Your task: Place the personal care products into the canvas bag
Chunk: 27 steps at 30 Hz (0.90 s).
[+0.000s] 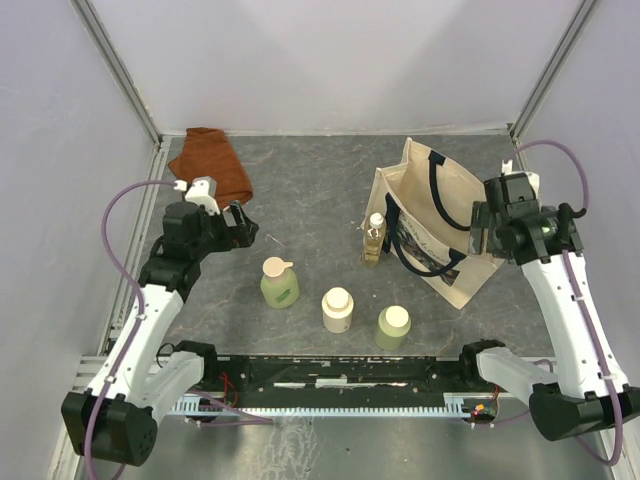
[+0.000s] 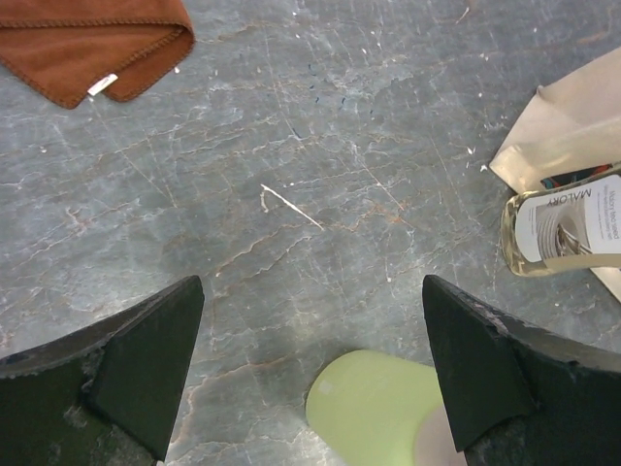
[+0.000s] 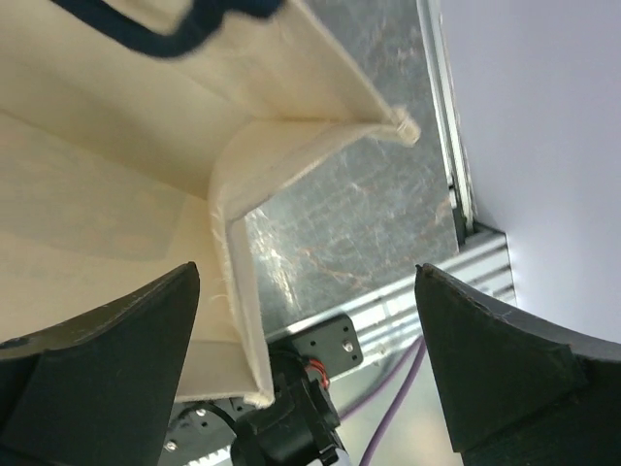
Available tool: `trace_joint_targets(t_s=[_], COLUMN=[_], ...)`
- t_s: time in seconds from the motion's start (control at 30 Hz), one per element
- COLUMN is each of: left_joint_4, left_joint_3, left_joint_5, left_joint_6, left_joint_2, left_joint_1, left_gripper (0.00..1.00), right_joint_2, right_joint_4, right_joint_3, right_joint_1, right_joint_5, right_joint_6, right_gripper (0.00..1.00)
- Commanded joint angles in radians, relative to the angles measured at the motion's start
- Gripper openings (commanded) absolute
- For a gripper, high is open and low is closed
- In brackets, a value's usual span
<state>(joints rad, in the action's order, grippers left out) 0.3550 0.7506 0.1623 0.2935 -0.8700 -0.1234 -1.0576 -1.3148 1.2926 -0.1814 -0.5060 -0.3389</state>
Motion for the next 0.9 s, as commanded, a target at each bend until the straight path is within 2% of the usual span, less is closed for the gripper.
trace_joint_targets(t_s=[0.0,0.17,0.27,0.5,0.67,0.73,0.87], left_joint_4=[-0.054,-0.088,-0.098,-0.097,-0.097,-0.097,-0.097], left_joint_3=[0.049,0.018,0.004,0.006,-0.002,-0.008,-0.019], left_joint_5=[-0.094,-0.157,-0.192,-0.242,-0.273,-0.276,-0.285], left_joint_6=[-0.016,0.017,0.027,0.038,0.041,0.042,0.035], left_joint_2=[-0.038,-0.061,-0.08,-0.11,-0.117,-0.113,-0.096], left_joint_1=[-0.085,-0.161,-0.195,-0.233,-0.245,-0.244,-0.245], left_gripper=[1.0,0.99,1.0,1.0,1.0,1.0,0.99], right_joint_2=[-0.003,-0.088,-0.138,-0.231,-0.371,-0.425,-0.484], right_joint_4=[0.038,0.007,-0.035,-0.005,0.02,0.021,0.077], right_joint_3=[0.192,0.428,0.521,0.529,0.6,0.633,0.634], right_joint_1=[0.003,-0.01,-0.069,-0.324,-0.506,-0.554,-0.599], right_joint_5=[0.035,0.177,0.193,0.138,0.098,0.079,0.141], right_joint_6=[0.035,0.046,0.02,-0.084,-0.13,-0.141,-0.168], right_gripper=[1.0,1.0,1.0,1.0,1.0,1.0,1.0])
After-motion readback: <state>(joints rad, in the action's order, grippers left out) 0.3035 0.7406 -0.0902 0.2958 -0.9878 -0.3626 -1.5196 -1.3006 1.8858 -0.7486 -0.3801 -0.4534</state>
